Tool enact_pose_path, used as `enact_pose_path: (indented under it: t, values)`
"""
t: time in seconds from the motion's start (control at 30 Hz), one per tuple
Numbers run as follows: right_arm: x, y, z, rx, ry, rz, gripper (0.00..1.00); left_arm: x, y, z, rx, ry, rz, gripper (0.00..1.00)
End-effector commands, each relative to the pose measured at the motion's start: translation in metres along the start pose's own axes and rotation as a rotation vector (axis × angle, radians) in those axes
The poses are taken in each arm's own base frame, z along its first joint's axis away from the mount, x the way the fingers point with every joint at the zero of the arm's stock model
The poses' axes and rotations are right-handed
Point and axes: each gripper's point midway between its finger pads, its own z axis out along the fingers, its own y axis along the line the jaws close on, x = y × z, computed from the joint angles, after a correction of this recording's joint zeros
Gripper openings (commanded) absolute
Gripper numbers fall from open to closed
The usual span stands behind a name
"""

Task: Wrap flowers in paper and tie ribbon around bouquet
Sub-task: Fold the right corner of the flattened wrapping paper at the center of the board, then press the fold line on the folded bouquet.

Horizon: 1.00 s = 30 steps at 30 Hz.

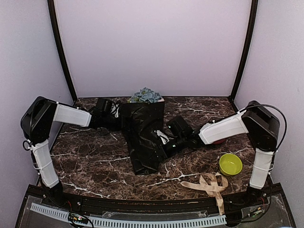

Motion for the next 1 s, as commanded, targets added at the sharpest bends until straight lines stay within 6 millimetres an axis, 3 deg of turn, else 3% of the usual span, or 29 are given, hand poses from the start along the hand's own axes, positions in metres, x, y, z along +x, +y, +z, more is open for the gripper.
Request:
enact_pose_path:
  t: [0.0, 0.1, 0.17, 0.37, 0.43, 0.53, 0.67, 0.8, 0.97]
  values:
    - [0.034, -0.014, 0.012, 0.075, 0.08, -0.009, 0.45, 0.002, 0.022, 0.003, -0.012, 0.044, -0.119, 0.0]
    - [0.038, -0.027, 0.013, 0.194, 0.114, -0.041, 0.41, 0.005, 0.027, 0.006, -0.002, 0.063, -0.144, 0.0]
    - [0.032, -0.024, 0.007, 0.231, 0.104, -0.076, 0.38, 0.007, 0.026, 0.007, 0.011, 0.071, -0.146, 0.0]
    - [-0.015, 0.013, -0.024, 0.225, -0.029, -0.181, 0.3, 0.008, 0.022, 0.008, 0.048, 0.078, -0.14, 0.0]
    - [-0.03, 0.026, -0.025, 0.199, -0.073, -0.213, 0.28, 0.008, 0.02, 0.008, 0.056, 0.077, -0.136, 0.0]
    - [-0.048, 0.035, -0.012, 0.156, -0.095, -0.222, 0.23, 0.009, 0.02, 0.008, 0.062, 0.079, -0.136, 0.0]
    - [-0.058, 0.028, 0.017, 0.15, -0.073, -0.217, 0.15, 0.008, 0.019, 0.008, 0.066, 0.078, -0.135, 0.0]
    - [-0.044, 0.021, 0.051, 0.112, 0.011, -0.213, 0.06, 0.006, 0.016, 0.007, 0.083, 0.075, -0.13, 0.0]
    - [-0.006, 0.021, 0.078, 0.092, 0.123, -0.239, 0.01, -0.006, 0.011, 0.007, 0.09, 0.063, -0.095, 0.02]
